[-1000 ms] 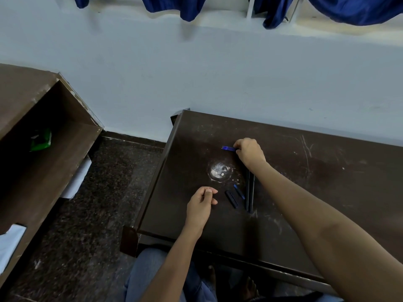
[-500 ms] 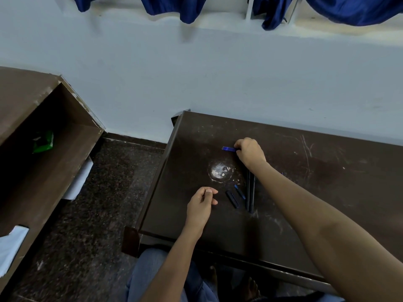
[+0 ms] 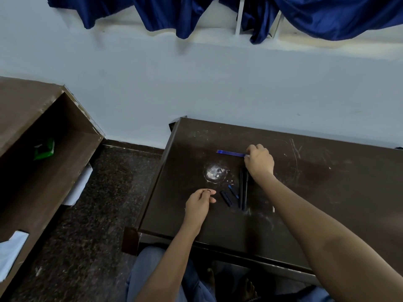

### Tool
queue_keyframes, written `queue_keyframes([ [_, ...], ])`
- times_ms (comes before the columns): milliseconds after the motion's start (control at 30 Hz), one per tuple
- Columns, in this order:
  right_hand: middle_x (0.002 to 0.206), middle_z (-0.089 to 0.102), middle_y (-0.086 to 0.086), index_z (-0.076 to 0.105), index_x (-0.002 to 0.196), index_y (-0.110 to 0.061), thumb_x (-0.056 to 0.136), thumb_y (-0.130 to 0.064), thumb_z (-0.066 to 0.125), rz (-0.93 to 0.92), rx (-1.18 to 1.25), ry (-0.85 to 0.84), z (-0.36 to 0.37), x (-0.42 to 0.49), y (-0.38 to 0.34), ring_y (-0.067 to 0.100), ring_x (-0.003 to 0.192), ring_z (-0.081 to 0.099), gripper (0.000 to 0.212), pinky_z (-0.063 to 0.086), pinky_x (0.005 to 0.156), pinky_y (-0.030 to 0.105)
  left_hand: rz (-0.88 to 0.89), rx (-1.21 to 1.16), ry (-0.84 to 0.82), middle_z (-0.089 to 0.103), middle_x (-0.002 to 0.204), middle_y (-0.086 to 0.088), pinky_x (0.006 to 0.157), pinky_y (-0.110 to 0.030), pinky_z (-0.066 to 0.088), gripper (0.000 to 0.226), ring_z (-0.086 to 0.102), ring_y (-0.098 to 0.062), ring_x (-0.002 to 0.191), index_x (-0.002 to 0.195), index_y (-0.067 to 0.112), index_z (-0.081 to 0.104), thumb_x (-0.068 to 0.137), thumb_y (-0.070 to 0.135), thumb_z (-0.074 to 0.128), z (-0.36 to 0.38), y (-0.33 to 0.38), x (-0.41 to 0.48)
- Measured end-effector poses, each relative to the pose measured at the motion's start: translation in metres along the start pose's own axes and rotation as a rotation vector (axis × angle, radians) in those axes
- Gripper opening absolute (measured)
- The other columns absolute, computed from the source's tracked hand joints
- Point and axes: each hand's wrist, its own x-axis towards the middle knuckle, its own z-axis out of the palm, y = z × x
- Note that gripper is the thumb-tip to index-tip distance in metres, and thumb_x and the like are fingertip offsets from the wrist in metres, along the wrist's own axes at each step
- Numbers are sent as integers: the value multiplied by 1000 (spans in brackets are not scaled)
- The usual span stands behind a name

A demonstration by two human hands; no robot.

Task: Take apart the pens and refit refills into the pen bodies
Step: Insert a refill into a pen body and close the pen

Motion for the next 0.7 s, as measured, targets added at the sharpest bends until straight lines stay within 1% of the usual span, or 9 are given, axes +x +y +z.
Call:
queue_keyframes([
  [100,124,51,16,48,121,-6,92,-29,57,173,-62,-27,-9,-19,18,35,113,51,38,47,86,44,-5,5,-2,65,75,6,72,-30,39,26,51,-7,69,89,23,69,94,20,44,3,8,-10],
  [200,132,48,17,42,129,-4,87,-36,66,393,5,-154,-11,-42,39,36,123,48,58,45,95,45,20,22,-15,64,78,4,75,-31,41,25,52,-8,72,91,21,67,97,23,43,5,12,-22],
  [233,132,49,17,43,129,-3,87,-35,66,457,63,-185,-9,-50,46,36,122,49,57,45,96,45,30,36,-20,64,79,4,75,-31,41,25,52,-8,72,91,21,66,97,23,42,6,12,-26],
  [300,128,54,17,49,124,-3,90,-30,62,534,194,-223,-5,-65,55,37,117,55,45,47,93,45,45,65,-32,64,80,5,74,-30,41,25,53,-8,72,91,22,66,98,25,42,8,13,-32],
  [400,121,60,17,58,118,-3,95,-25,53,519,219,-248,-6,-84,59,37,111,59,32,50,88,42,80,99,-44,65,81,5,71,-28,42,24,54,-9,74,92,23,65,98,26,42,10,15,-45],
  [500,123,60,17,57,122,-3,98,-22,44,478,191,-316,-14,-97,55,36,113,59,33,49,89,39,122,118,-58,65,83,4,66,-20,43,24,56,-6,73,95,26,66,99,27,42,10,20,-60],
  [600,120,60,25,58,112,5,97,-14,41,402,346,-310,-27,-100,46,40,110,58,30,47,86,36,155,146,-65,67,86,4,64,-18,42,26,58,-6,75,98,29,66,100,29,40,8,25,-72],
  [633,114,62,26,58,104,3,96,-13,40,388,446,-275,-33,-100,41,40,103,61,25,48,82,36,168,157,-66,67,86,4,64,-18,41,27,59,-5,77,99,28,66,101,29,40,7,28,-76],
  [700,95,65,25,49,92,-2,97,-12,37,369,716,-184,-50,-100,25,28,72,65,17,52,64,30,186,164,-64,66,88,3,64,-17,40,28,58,-5,78,100,27,67,101,28,39,6,33,-83],
])
